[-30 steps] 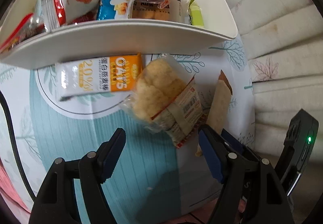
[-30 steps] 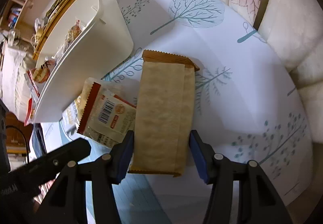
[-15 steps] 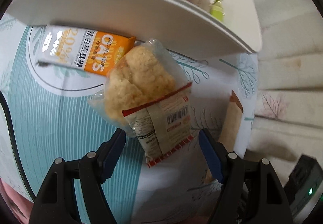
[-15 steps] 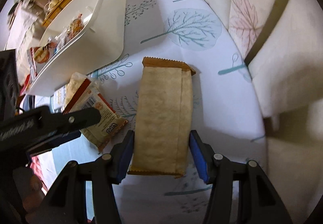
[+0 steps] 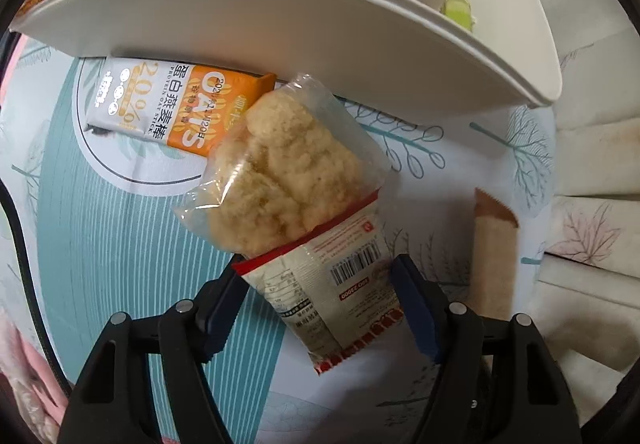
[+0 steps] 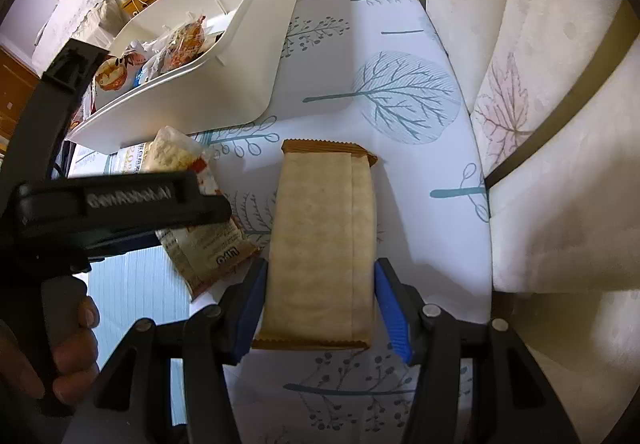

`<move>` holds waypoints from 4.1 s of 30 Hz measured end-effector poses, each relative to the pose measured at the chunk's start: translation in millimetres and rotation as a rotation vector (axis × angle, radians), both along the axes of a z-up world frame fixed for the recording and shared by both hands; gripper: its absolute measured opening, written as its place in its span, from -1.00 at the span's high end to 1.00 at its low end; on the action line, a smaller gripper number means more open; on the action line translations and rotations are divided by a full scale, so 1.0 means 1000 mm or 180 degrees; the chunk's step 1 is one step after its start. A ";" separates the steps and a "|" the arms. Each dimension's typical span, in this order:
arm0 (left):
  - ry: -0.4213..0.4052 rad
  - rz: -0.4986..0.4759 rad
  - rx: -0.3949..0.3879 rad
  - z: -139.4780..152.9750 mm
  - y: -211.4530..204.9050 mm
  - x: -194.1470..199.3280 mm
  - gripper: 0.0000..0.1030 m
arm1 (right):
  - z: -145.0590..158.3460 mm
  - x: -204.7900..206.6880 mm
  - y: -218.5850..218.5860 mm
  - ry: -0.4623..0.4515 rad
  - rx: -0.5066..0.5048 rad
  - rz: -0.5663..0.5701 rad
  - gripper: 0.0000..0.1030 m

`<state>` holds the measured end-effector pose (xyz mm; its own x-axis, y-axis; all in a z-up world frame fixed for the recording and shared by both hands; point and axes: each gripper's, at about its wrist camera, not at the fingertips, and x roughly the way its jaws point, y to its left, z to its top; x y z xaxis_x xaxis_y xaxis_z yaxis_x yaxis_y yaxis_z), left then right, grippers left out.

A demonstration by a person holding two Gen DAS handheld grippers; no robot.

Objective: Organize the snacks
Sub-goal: 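Grasp the pastry bag with left tool while right tool grasps tan biscuit bar, then carry both items over the white tray and open both tools to drop them, then move both tools toward the OATS bar and clear pastry bag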

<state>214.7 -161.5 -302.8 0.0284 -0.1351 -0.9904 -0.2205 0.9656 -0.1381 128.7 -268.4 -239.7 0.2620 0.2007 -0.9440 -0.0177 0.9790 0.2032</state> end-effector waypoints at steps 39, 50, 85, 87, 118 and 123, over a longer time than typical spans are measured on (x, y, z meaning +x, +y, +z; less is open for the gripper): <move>0.0142 -0.0282 -0.0146 0.099 0.147 -0.021 0.09 | 0.077 0.026 0.034 -0.0602 -0.0220 -0.0374 -0.04; -0.0155 -0.0405 -0.0142 0.159 0.197 0.016 0.09 | 0.105 0.044 0.046 -0.0858 -0.0490 -0.0525 -0.03; -0.0813 -0.0468 -0.0526 0.157 0.237 0.135 -0.42 | 0.098 0.130 0.107 -0.1195 -0.0097 -0.0489 -0.06; -0.0875 -0.0469 -0.0525 0.160 0.236 0.132 -0.42 | 0.095 0.130 0.108 -0.1146 -0.0073 -0.0487 -0.06; -0.1198 -0.0703 -0.0644 0.144 0.217 0.000 -0.43 | 0.060 0.042 0.112 -0.0453 0.0485 -0.0508 -0.07; -0.1295 -0.0941 -0.0460 0.135 0.214 -0.012 -0.43 | 0.040 0.037 0.113 -0.0264 0.0494 -0.0580 -0.15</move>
